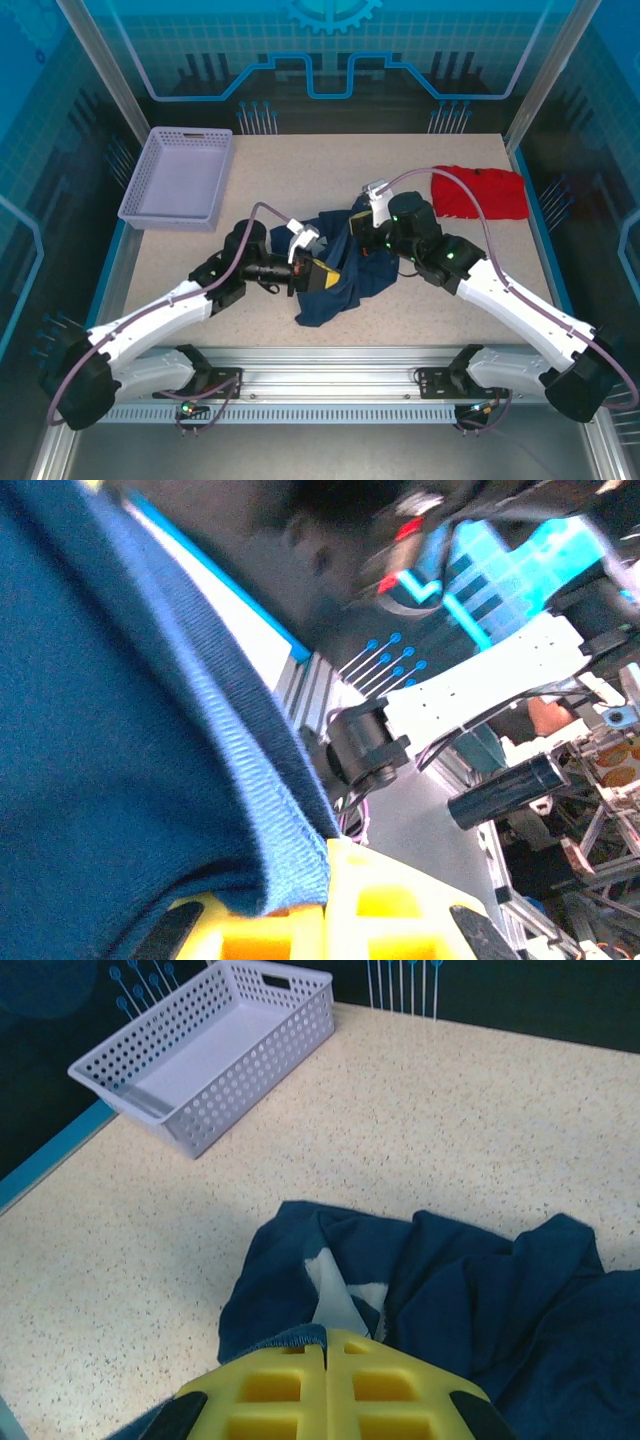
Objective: Fold the inside-out t-shirt
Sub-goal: Adjust the T-shirt at the center of the table.
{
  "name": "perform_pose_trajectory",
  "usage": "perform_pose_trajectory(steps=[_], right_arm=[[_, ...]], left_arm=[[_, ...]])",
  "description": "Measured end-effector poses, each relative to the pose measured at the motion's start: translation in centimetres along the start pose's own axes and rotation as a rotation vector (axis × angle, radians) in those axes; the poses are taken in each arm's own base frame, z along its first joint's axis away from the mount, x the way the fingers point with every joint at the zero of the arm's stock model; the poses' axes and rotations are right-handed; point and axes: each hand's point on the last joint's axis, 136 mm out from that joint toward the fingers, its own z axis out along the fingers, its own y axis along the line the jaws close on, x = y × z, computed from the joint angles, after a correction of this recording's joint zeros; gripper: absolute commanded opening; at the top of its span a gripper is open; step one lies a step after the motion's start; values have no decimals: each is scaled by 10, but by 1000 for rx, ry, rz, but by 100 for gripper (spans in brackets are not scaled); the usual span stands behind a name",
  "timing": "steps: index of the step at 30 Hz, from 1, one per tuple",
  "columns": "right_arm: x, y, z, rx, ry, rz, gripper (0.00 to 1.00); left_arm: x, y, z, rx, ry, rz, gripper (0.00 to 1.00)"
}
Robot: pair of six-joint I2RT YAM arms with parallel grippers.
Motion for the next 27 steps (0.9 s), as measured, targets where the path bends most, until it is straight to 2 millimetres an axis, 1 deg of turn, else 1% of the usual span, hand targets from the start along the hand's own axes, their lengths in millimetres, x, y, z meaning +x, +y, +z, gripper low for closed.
perform_pose_trajectory(steps=[2, 3, 5, 7, 9, 11, 13, 16, 19, 20, 24, 25, 27], right_arm=[[0, -2, 1, 10, 1, 0, 0], [0, -4, 1, 21, -1, -1, 0], [-1, -8, 1, 39, -4, -6, 0], [-1, -10, 1, 49, -6, -11, 0], [-1, -12, 1, 60, -5, -15, 0], [-1, -15, 1, 67, -3, -16, 0], [-1, -16, 1, 68, -3, -14, 0], [-1, -15, 1, 62, -2, -13, 0], [0, -14, 1, 51, 0, -8, 0], [0, -13, 1, 47, 1, -7, 0], [0, -12, 1, 40, 2, 0, 0], [0, -12, 1, 39, 2, 0, 0], [0, -11, 1, 35, 3, 3, 0]], left_arm=[[-4, -7, -3, 16, -15, 28, 18], [-3, -10, -4, 31, -13, 34, 20], [1, -15, -5, 53, -8, 43, 29], [6, -15, -6, 59, -3, 42, 32], [10, -15, -8, 56, -5, 43, 38], [9, -12, -11, 25, -24, 49, 41], [5, -4, -13, -38, -52, 51, 44], [2, 19, -14, -158, -66, 27, 51], [1, 43, -3, -237, -41, -23, 54], [1, 50, 3, -254, -30, -35, 54], [9, 69, 25, -291, 19, -68, 53], [9, 71, 29, -293, 23, -73, 52], [6, 77, 36, -297, 22, -76, 47]])
